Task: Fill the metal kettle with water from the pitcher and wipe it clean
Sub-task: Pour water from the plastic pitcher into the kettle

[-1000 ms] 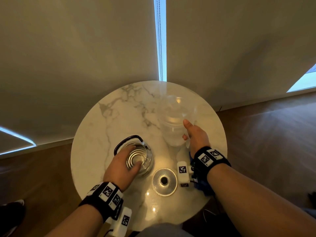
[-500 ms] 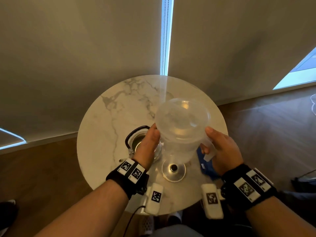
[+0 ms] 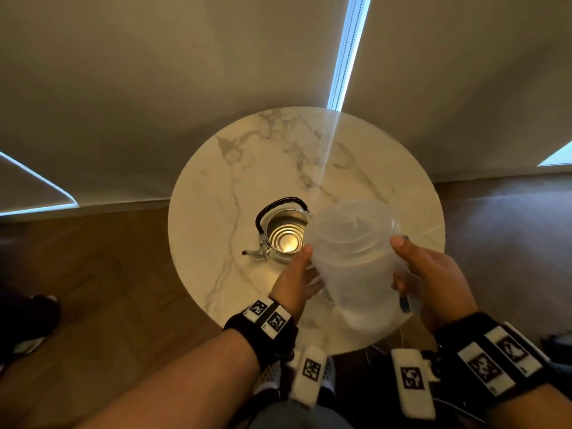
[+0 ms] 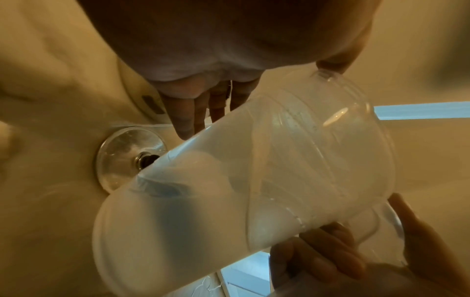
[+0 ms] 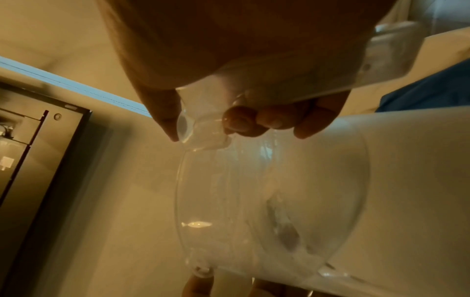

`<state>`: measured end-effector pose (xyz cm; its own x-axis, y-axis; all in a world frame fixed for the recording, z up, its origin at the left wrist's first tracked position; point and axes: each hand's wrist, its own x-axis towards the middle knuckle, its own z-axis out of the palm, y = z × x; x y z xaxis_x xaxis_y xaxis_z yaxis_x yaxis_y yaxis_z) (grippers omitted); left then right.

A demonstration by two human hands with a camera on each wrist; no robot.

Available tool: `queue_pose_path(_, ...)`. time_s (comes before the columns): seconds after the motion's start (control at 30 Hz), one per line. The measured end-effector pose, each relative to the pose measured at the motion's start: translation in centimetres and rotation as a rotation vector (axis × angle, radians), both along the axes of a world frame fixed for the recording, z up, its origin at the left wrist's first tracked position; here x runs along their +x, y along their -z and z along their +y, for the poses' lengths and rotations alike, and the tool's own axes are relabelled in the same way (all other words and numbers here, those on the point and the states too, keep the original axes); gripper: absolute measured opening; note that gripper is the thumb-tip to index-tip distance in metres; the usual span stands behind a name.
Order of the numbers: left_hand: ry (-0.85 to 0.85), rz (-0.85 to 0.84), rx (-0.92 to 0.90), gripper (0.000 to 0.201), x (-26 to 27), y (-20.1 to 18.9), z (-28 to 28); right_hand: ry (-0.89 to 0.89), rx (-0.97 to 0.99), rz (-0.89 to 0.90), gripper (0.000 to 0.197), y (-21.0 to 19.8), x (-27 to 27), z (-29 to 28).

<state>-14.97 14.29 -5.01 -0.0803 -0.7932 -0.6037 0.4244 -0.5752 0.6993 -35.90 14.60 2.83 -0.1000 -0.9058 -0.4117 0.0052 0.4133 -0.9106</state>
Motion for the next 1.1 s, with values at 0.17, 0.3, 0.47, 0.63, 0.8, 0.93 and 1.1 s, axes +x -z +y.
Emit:
queue_pose_path(0.17,-0.045,0.041,0.076,0.028,-0.5,1.0,0.3,-0.069,0.069,0.108,0.086,0.3,0.8,-2.2)
queue_pose_path(0.3,-0.048,0.044,0.096,0.034,-0.6,1.7,0.6,-0.109,0.108,0.18,0.087,1.0,1.1,-3.7)
queue_pose_path(0.47,-0.016,-0.006,0.124,0.058,-0.7,2.7,0.5,-0.151,0.137,0.259,0.063,0.7,1.4,-4.8)
queue_pose_path(0.63,-0.009,-0.035,0.114,0.064,-0.4,3.0,0.5,-0.198,0.143,0.334,0.061,0.3,1.6,-5.6)
queue_pose_path(0.8,0.013,-0.062,0.097,0.06,-0.1,3.2,0.3,-0.241,0.125,0.42,0.06,-0.1,1.7,-6.5)
queue_pose_path(0.93,0.081,-0.145,0.05,0.051,0.9,2.9,0.4,-0.288,0.122,0.468,0.063,-0.7,1.5,-7.5)
queue_pose_path(1.1,0.184,-0.284,-0.071,0.047,4.2,3.2,2.5,-0.322,0.1,0.494,0.058,-1.5,1.3,-8.8)
